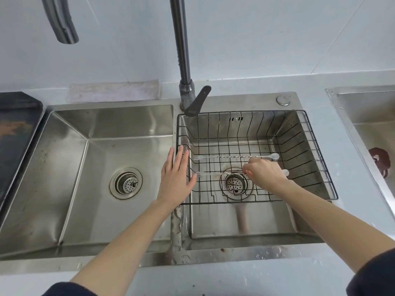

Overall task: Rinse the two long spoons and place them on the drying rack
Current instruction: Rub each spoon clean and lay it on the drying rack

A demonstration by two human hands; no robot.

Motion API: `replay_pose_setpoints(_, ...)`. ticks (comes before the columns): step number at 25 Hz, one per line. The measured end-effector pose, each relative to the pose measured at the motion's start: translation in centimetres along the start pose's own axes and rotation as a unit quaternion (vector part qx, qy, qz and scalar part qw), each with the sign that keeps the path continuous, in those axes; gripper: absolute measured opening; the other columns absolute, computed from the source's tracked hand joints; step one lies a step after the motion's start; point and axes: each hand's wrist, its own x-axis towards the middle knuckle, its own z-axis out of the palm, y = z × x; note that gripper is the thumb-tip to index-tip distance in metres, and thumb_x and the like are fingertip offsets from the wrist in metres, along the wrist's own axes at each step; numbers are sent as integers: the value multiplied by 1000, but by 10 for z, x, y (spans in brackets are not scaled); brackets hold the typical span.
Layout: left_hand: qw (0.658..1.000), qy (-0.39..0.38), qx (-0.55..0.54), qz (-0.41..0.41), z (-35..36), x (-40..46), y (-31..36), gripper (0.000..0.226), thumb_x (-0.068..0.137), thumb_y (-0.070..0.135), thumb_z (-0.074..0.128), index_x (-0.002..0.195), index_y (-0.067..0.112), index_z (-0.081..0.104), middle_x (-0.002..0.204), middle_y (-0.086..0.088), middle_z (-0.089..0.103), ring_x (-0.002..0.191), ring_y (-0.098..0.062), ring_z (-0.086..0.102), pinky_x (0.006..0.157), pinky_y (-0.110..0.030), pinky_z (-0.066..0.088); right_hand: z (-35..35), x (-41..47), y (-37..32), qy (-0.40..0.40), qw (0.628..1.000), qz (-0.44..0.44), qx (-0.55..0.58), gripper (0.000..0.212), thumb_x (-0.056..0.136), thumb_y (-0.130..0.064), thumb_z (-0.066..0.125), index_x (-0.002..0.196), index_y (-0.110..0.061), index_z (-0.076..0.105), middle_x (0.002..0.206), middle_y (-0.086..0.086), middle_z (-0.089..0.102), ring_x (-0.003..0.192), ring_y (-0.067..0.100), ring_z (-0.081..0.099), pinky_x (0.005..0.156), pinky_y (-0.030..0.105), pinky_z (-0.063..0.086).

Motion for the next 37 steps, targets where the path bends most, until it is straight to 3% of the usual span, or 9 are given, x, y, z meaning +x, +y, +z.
replay_pose_setpoints(11,1000,6,-7,3,2,-1,-1,68,90,41,35,147,15,8,159,-1,0,146,-19,-11,119,-37,8,12,10,-6,2,1000,-21,-13,29,96,-15,40,117,-18,61,119,6,58,111,30,57,73,36,44)
replay_pose_setpoints(15,1000,8,-13,0,2,0,-2,67,90,39,36,147,15,10,159,0,1,146,-19,-10,118,-37,9,14,9,-8,8,1000,-7,3,29,97,-15,40,117,-18,61,118,7,58,109,32,57,70,35,39)
replay_pose_setpoints(20,1000,7,-16,0,1,-1,-1,67,92,34,42,147,15,9,159,0,0,146,-19,-11,119,-37,9,13,7,-4,12,1000,-2,8,29,96,-14,42,117,-19,61,117,7,59,106,33,59,72,37,44)
replay_pose_setpoints(27,1000,5,-17,-4,1,-1,0,66,93,34,41,147,16,8,159,0,0,146,-18,-11,119,-36,8,11,7,2,20,1000,10,4,28,96,-16,41,116,-20,62,117,5,59,110,30,57,68,33,36)
replay_pose_setpoints(37,1000,4,-22,-5,0,-1,0,66,93,32,42,147,16,8,159,0,-1,146,-18,-12,119,-36,7,15,8,0,30,999,-2,-22,25,95,-11,43,114,-13,59,115,8,58,109,30,56,65,34,37)
